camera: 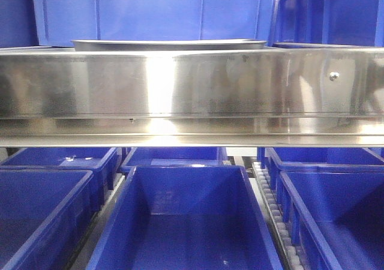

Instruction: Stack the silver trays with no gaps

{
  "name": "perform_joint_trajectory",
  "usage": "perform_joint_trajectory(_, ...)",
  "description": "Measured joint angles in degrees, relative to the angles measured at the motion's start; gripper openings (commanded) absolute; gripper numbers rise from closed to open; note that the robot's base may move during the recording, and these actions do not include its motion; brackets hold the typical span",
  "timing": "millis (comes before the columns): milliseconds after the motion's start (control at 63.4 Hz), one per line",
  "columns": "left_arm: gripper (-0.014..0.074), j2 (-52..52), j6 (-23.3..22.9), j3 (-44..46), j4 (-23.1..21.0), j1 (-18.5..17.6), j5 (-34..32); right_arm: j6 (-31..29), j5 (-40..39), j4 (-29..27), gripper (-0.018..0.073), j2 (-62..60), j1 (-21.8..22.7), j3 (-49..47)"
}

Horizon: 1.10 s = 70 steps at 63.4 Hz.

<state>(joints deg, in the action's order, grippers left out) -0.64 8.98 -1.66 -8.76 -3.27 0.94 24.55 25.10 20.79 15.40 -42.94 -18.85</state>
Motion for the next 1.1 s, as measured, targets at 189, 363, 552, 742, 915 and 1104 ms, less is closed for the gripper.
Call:
perform_joint_trajectory(189,-0.0048,0.00,0.00,0.00,0.00,0.00,0.00,-1.34,-1.25,-2.04,0.0050,0.00,1.95,0.60)
perform_joint_trajectory(363,-0.0048,0.00,0.00,0.00,0.00,0.00,0.00,-6.17,-1.99,-5.76,0.0050,-0.22,14.28,0.60)
perform_joint_trajectory(552,-0.0048,0.00,0.00,0.00,0.00,0.00,0.00,-16.85,-4.04,-16.78,0.0050,-4.21,31.02,3.98)
perform_joint_trajectory(742,-0.0048,0.00,0.00,0.00,0.00,0.00,0.00,-20.49,-10.29,-20.45,0.0050,-10.20,40.25,11.18)
perform_joint_trajectory(915,-0.0048,0.00,0.00,0.00,0.00,0.00,0.00,-20.85,-17.49,-20.79,0.0050,-13.18,44.24,18.43)
perform_joint_trajectory(1104,-0.0048,0.00,0.00,0.00,0.00,0.00,0.00,-21.06,-20.53,-20.79,0.0050,-15.79,44.97,20.56)
